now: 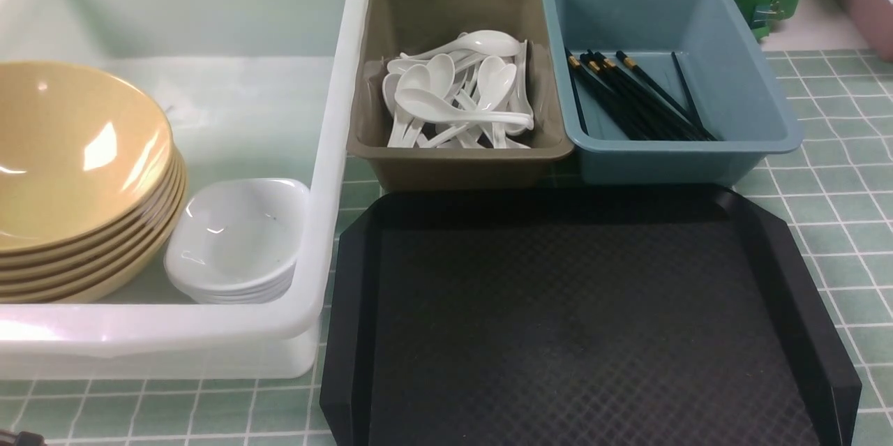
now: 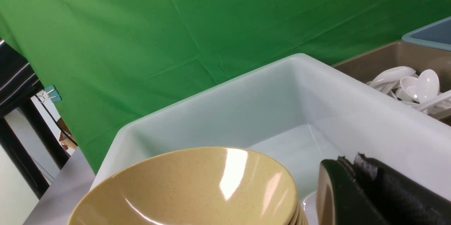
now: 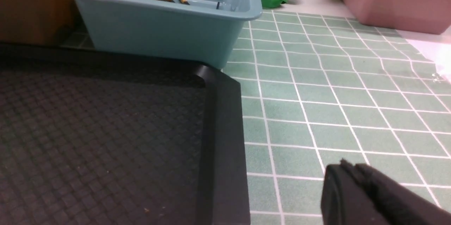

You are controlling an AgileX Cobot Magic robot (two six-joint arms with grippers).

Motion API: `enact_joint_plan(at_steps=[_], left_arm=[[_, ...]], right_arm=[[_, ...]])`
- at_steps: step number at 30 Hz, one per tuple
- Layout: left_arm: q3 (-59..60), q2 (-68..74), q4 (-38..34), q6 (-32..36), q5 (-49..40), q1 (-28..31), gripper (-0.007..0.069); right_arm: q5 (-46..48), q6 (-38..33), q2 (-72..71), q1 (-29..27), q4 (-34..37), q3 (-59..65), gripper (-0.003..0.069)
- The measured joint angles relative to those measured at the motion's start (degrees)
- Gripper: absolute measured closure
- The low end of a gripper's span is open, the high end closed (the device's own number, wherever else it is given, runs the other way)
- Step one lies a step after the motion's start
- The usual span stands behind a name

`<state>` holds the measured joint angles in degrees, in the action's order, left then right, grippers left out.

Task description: On blue table put chopsticks spoon bowls plates into blue grey white boxes.

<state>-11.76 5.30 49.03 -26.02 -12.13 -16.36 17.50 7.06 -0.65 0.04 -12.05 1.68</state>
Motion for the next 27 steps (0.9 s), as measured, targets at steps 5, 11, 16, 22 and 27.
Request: enact_joint_plan(at_steps=[5,11,16,22,27], left_arm=[[0.0,0.0,0.0,0.0,0.0,0.0,0.0619],[0.0,0.0,0.0,0.0,0.0,0.0,0.0619],[0.0,0.0,0.0,0.0,0.0,0.0,0.0619],[0.0,0.0,0.0,0.0,0.0,0.0,0.0619],[0.0,0.0,0.0,0.0,0.0,0.0,0.0619]], right_arm=[[0.0,-1.3,0.0,0.0,0.5,0.0,0.0582],[0.0,-5.7,0.0,0.0,4.6,0.0,0.0579],[0.0,-7.5,0.0,0.0,6.2,0.0,0.0572],[0.0,-7.7,0.0,0.0,6.4,0.0,0.0571],[0.0,-7.7,0.0,0.0,6.4,0.0,0.0569]])
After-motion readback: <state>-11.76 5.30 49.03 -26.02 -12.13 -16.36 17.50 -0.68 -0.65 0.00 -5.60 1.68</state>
